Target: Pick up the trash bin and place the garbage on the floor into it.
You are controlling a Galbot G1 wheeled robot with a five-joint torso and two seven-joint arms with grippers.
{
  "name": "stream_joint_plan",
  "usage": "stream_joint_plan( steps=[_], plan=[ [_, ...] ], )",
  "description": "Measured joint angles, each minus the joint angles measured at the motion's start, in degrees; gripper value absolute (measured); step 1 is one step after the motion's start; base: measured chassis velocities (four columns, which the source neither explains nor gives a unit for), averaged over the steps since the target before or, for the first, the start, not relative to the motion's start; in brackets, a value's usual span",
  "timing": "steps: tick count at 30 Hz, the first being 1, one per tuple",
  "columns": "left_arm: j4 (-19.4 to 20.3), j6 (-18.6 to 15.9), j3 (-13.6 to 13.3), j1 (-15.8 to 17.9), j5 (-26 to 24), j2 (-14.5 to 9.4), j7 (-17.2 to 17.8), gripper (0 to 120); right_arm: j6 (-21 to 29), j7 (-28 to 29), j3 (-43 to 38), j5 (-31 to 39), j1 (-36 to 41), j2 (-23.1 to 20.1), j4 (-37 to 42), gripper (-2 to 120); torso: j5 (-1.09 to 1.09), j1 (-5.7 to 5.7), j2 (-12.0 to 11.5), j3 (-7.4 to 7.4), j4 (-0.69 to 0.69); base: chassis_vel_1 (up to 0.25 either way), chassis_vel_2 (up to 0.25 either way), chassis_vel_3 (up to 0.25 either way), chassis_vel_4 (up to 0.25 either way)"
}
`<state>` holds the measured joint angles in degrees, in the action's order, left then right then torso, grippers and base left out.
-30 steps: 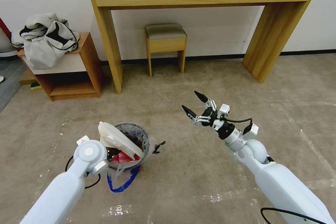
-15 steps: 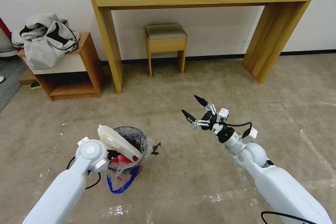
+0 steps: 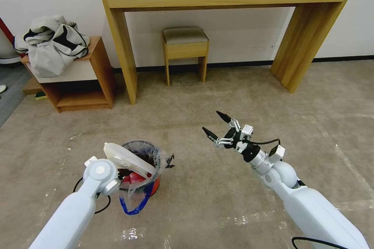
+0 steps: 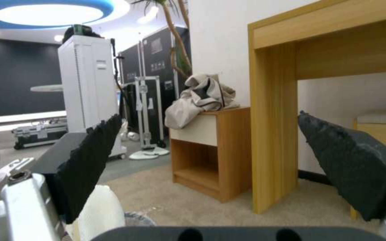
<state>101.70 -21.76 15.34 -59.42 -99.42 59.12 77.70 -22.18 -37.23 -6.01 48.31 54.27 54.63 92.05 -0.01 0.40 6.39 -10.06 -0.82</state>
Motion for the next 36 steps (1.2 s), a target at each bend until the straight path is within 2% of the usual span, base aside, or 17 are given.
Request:
stream_joint_plan(
  steps=[7,13,14,16,18,19,21,22,24,26,27,29,30,34,36],
  plan=[
    [0.2,0.2,-0.6,-0.5,1.2,-0.2,-0.6,0,-0.1,0.0,-0.2,-0.7,0.7,-0.2,0.5,100,0.04,0.0,0.0,0.01,0.01,0.0,0.0,0.0,0.0],
    [0.4,0.3,-0.9,-0.2,0.7,-0.1,0.6,3,-0.3,0.0,-0.2,-0.9,0.9,-0.5,0.6,100,0.01,0.0,0.0,-0.01,-0.01,0.0,0.0,0.0,0.0],
    [0.5,0.3,-0.9,-0.3,0.5,-0.1,0.6,10,-0.3,0.0,-0.2,-0.9,0.9,-0.6,0.7,100,0.0,0.0,0.0,-0.01,0.0,0.0,0.0,0.0,0.0],
    [0.7,0.3,-0.9,-0.4,0.3,-0.1,0.7,14,-0.3,0.0,-0.2,-0.9,0.8,-0.7,0.7,100,-0.02,0.0,0.0,-0.01,0.0,0.0,0.0,0.0,0.0],
    [1.5,0.5,-0.7,-0.6,-0.5,-0.1,1.1,26,-0.3,0.0,0.0,-0.9,0.5,-0.7,0.4,100,-0.04,0.01,0.0,-0.02,-0.01,0.0,0.0,0.0,0.0],
    [1.5,0.5,-0.7,-0.6,-0.5,-0.1,1.1,26,-0.3,0.0,0.0,-0.9,0.5,-0.7,0.4,100,-0.04,0.01,0.0,-0.02,-0.01,0.0,0.0,0.0,0.0],
    [2.6,0.8,-0.4,-1.0,-0.6,-0.5,2.5,37,-0.3,0.1,0.3,-0.9,0.3,-0.8,0.3,100,-0.03,0.01,0.0,-0.02,-0.02,0.0,0.0,0.0,0.0],
    [2.6,0.8,-0.4,-1.0,-0.6,-0.5,2.5,37,-0.3,0.1,0.3,-0.9,0.3,-0.8,0.3,100,-0.03,0.01,0.0,-0.02,-0.02,0.0,0.0,0.0,0.0],
    [3.5,0.8,-0.3,-1.6,-0.5,-1.0,3.5,48,-0.3,0.2,0.6,-0.8,0.1,-0.9,0.2,100,-0.02,0.01,0.0,-0.02,-0.01,0.0,0.0,0.0,0.0],
    [4.1,1.0,-0.2,-2.0,-0.4,-1.5,4.0,52,-0.3,0.2,0.8,-0.8,0.0,-0.9,0.2,100,-0.02,0.0,0.0,-0.01,0.0,0.0,0.0,0.0,0.0],
    [5.4,1.4,0.0,-2.5,-0.6,-2.2,4.9,61,-0.3,0.2,1.1,-0.7,-0.1,-1.0,0.2,100,0.0,0.01,0.0,-0.01,0.01,0.0,0.0,0.0,0.0],
    [6.1,1.5,0.1,-2.8,-0.7,-2.6,5.4,64,-0.3,0.2,1.2,-0.7,-0.2,-1.1,0.2,100,0.0,0.0,0.0,0.0,0.0,0.0,0.0,0.0,0.0],
    [7.2,1.7,0.2,-3.1,-1.1,-3.3,6.3,72,-0.3,0.2,1.5,-0.6,-0.4,-1.2,0.1,100,0.01,0.01,0.0,0.0,0.0,0.0,0.0,0.0,0.0],
    [8.2,2.0,0.4,-3.3,-1.4,-4.0,7.3,81,-0.3,0.2,1.8,-0.5,-0.7,-1.2,-0.3,100,0.02,0.0,0.0,0.0,0.0,0.0,0.0,0.0,0.0],
    [8.7,2.1,0.6,-3.4,-1.7,-4.3,7.9,90,-0.3,0.4,2.3,-0.2,-1.1,-1.2,-0.6,100,0.02,0.0,0.0,0.0,0.0,0.0,0.0,0.0,0.0]
  ],
)
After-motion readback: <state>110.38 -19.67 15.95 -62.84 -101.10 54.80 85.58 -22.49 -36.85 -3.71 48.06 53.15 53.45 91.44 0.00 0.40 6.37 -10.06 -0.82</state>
